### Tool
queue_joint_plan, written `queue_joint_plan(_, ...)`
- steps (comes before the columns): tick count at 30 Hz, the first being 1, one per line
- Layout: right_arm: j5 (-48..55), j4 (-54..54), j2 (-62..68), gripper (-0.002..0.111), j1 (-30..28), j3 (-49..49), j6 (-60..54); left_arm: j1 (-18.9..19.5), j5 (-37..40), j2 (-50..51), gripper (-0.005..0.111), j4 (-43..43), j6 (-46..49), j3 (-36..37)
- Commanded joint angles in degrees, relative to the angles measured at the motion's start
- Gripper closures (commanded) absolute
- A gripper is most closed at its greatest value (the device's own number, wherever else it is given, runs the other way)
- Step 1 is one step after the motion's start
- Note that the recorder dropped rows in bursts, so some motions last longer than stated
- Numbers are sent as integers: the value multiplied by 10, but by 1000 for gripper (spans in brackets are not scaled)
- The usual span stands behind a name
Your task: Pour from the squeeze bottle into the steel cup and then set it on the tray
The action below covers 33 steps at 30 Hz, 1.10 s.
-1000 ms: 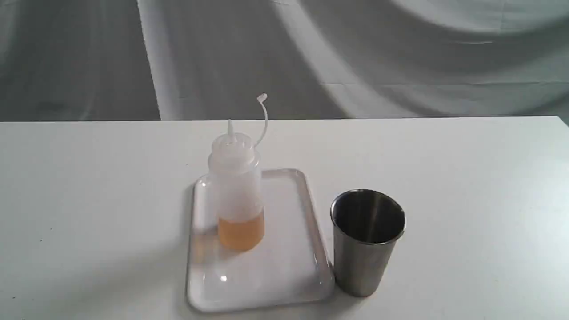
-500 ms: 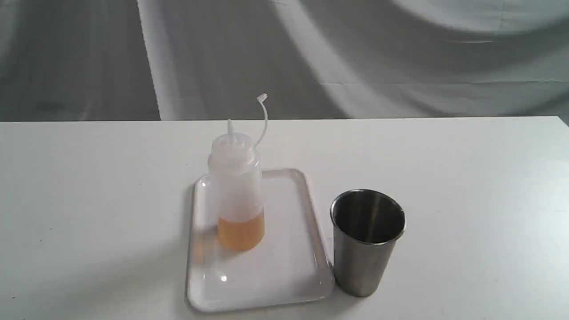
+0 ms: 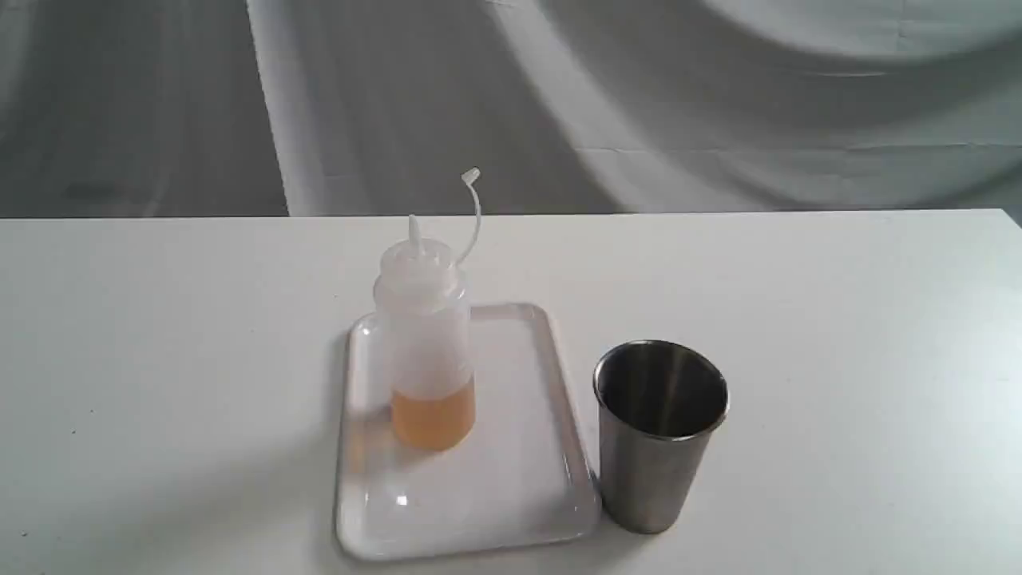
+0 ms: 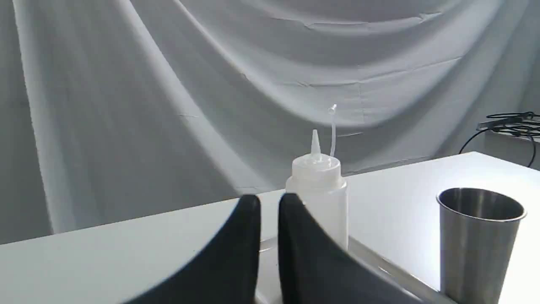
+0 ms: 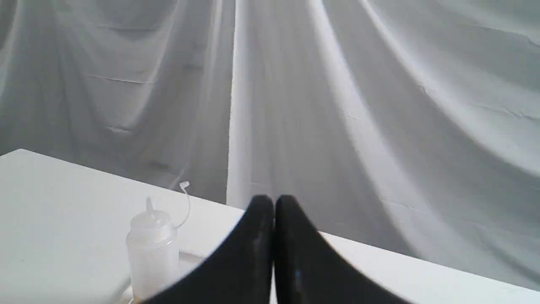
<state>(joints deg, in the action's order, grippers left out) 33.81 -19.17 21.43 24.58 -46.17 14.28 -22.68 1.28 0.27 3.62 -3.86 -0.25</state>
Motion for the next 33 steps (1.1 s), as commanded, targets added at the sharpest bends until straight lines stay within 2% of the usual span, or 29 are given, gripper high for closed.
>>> queue_joint_plan(1,1,-3,-2,108,0,3,-4,1,-6,-3,98,2,0,3)
queue_joint_plan(14,-30,-10,-2,108,-11,5,-4,1,-6,-3,98,2,0,3)
queue_joint_plan(17,-115,9,-2,108,-68,38,-4,1,-6,-3,98,2,0,3)
queue_joint_plan(21,-300,43,-2,108,-162,137,-4,1,-6,-3,98,2,0,3)
queue_joint_plan(24,-403,74,-5,108,-207,218,2,1,-6,-3,98,2,0,3)
queue_joint_plan(28,-469,72,-29,108,-240,308,13,1,-6,-3,98,2,0,3)
queue_joint_plan(33,-512,14,-95,108,-279,400,11,1,-6,-3,98,2,0,3)
